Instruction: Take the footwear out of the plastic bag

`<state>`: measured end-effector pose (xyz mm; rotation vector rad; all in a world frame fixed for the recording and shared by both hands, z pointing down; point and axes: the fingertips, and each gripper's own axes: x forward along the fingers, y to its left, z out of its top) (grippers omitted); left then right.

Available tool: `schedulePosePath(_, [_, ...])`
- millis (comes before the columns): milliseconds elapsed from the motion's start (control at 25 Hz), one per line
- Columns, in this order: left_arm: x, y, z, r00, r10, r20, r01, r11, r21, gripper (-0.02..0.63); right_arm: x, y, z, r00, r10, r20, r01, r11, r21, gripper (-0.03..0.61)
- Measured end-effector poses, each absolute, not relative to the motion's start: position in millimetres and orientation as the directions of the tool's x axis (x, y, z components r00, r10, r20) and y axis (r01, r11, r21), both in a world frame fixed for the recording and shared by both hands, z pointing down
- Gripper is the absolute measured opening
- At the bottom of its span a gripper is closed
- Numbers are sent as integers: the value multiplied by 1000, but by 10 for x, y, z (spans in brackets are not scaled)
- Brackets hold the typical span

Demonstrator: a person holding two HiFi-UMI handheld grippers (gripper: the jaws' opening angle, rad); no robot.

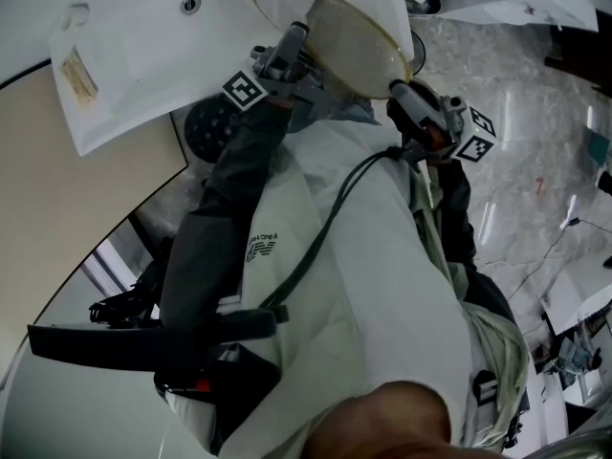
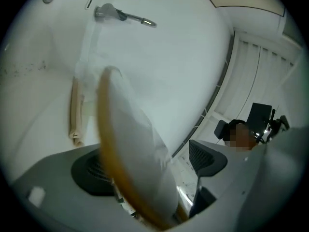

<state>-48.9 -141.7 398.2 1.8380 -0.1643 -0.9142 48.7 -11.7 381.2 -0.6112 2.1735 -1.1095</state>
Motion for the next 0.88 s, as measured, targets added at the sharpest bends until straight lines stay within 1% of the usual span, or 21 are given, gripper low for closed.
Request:
schedulePosePath(40, [-504,-1448,3924,685,-501,-529,292,-476,829,439,443,-106,3821,-726,-624,-289,-140,546,-826,43])
schedulePosePath(80, [-526,-1466,3883,671,-507,-541,292,-490,822,322,425,-105,3830,-736,-623,-265,-167,546,-821,42])
schedulePosePath(120, [-549,-1472,3854,658,-515,-549,288,-501,816,226,441,-112,3841,-732,-638,-239,-202,539,-818,43])
schedulePosePath(160, [-566,-1468,3831,648,-523,-555,282,-512,811,173,481,-125,3859,-718,-664,-209,-246,523,-816,43])
schedulePosePath(280, [-584,-1453,3765,634,-544,-551,244,-535,809,144,594,-180,3948,-660,-746,-86,-425,465,-777,52])
schedulePosePath(360, [-592,-1450,3732,628,-560,-540,214,-543,812,140,621,-192,3983,-623,-782,-19,-524,435,-733,64])
schedulePosePath(520, [-577,-1419,3656,633,-576,-517,131,-579,805,133,667,-180,4037,-557,-827,74,-630,363,-687,81])
schedulePosePath(600, [-586,-1400,3639,646,-579,-498,63,-610,790,133,676,-169,4089,-546,-830,110,-648,335,-684,83])
schedulePosePath(760, [-636,-1399,3590,641,-597,-483,-58,-665,745,132,632,-215,4170,-563,-811,157,-626,294,-722,89])
schedulePosePath(840, [-655,-1382,3527,624,-602,-498,-65,-675,735,132,598,-222,4142,-586,-798,143,-598,307,-740,91])
schedulePosePath(880, [-670,-1375,3482,609,-601,-518,-42,-676,736,135,592,-217,4083,-599,-794,102,-568,332,-754,91])
